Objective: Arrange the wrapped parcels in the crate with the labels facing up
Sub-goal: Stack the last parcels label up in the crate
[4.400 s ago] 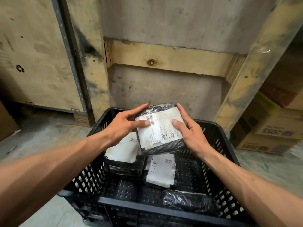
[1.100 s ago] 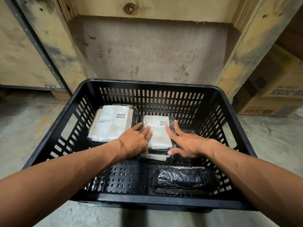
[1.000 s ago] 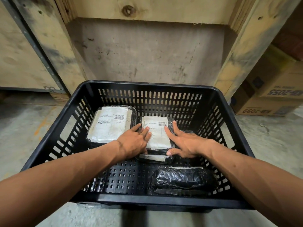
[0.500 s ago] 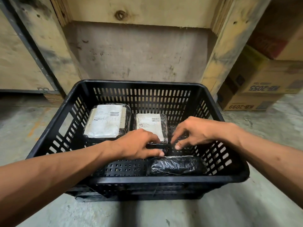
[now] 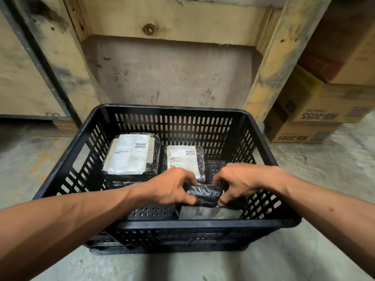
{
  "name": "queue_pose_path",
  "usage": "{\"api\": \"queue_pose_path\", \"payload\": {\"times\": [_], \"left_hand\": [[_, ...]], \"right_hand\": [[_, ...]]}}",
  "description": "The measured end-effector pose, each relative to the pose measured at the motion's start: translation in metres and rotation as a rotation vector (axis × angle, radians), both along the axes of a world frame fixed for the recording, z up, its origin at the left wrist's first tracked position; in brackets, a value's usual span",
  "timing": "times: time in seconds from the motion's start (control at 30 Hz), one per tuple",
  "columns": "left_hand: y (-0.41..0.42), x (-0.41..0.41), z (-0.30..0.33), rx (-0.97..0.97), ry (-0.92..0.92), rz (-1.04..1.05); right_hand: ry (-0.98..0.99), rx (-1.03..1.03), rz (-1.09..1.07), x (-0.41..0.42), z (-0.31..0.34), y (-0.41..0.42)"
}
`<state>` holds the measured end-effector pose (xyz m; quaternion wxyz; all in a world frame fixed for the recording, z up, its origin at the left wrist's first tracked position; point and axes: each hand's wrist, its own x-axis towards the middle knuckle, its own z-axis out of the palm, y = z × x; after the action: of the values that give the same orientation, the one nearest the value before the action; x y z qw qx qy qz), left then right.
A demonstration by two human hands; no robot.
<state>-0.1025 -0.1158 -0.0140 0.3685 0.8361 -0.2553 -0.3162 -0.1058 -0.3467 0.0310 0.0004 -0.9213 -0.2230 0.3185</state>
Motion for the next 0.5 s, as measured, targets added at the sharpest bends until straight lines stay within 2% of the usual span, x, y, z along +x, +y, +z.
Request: {"api": "queue_pose_path", "payload": {"times": [0.2,0.33,0.5], "left_hand": [[0.017,0.016,0.021,-0.258,-0.079,0.130],[0.022,0.021,0.029,-0.357,-0.143,0.255],[0.022,0.023,0.043,-0.419,-0.214,0.251]], "right_hand": [[-0.056,0.207,-0.074,0.020,0.033,-0.015],[-0.173,0.370,-0.140,0.024,0.055,-0.024],[-0.170,0.638,-0.256,0.026,0.067,-0.033]]}}
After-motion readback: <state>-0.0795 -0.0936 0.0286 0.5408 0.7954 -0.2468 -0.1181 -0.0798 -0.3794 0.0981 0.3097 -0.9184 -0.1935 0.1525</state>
